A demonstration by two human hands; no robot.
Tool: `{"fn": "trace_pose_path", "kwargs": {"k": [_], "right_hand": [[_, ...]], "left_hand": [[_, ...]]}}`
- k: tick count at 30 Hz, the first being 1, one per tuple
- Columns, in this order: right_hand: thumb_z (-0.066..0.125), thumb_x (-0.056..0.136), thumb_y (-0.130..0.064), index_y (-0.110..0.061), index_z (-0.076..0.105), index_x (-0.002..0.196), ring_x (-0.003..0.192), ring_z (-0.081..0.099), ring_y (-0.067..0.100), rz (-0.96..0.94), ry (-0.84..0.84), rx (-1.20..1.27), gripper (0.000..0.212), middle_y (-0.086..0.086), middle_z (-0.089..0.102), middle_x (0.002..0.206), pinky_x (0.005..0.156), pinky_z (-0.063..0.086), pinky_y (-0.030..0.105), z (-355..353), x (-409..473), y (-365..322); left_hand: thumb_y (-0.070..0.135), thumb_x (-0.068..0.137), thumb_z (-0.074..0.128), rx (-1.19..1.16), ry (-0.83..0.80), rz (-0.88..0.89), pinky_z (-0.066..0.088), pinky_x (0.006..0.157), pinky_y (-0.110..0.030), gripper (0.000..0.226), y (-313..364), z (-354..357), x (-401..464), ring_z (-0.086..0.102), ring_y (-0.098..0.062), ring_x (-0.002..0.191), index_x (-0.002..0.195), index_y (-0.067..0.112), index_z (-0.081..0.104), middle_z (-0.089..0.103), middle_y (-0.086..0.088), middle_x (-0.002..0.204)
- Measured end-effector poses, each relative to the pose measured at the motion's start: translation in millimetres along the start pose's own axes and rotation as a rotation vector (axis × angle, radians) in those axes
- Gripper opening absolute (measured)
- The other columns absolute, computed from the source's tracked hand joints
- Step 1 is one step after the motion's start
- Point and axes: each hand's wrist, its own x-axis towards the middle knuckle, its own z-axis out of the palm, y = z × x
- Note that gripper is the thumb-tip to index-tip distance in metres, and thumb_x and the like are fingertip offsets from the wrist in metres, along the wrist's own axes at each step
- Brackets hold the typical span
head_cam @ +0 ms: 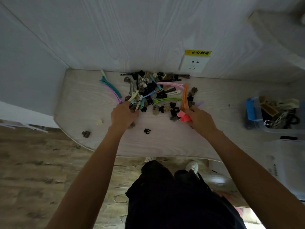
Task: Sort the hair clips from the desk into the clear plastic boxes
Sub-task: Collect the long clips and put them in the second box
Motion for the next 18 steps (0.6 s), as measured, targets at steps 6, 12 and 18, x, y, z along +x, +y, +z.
{"fn": "trace_pose_path", "kwargs": {"k": [6,12,18], "right_hand": [[0.056,0.085,-0.004,-0.004,0.057,0.121,0.080,0.061,0.041,-0.017,-0.011,-0.005,0.036,0.024,0.056,0.109,0.066,0.048,0.042,-3.0,7.6,-1.4],[0.052,0.086,0.003,-0.007,0.052,0.123,0.081,0.062,0.036,0.018,0.075,0.026,0.038,0.021,0.063,0.099,0.066,0.049,0.038,-3.2,5.3,-1.7],[0.052,0.092,-0.013,0.002,0.047,0.124,0.075,0.058,0.036,0.219,0.180,0.085,0.036,0.023,0.060,0.085,0.060,0.037,0.034,-20.2,-19.6,-10.1]], "left_hand": [[0.032,0.087,0.059,-0.218,0.027,0.007,0.032,0.052,-0.031,0.027,-8.3,-8.0,1.9,0.051,-0.023,0.063,0.074,0.011,0.050,0.050,-0.004,0.065],[0.025,0.093,0.048,-0.344,0.082,0.055,0.029,0.056,-0.032,0.025,-15.6,-12.7,-7.5,0.044,-0.023,0.061,0.073,0.011,0.043,0.040,0.000,0.058],[0.021,0.097,0.041,-0.441,0.118,0.083,0.030,0.051,-0.031,0.021,-3.1,-16.0,-30.0,0.042,-0.014,0.051,0.091,0.004,0.053,0.045,0.000,0.060]]}}
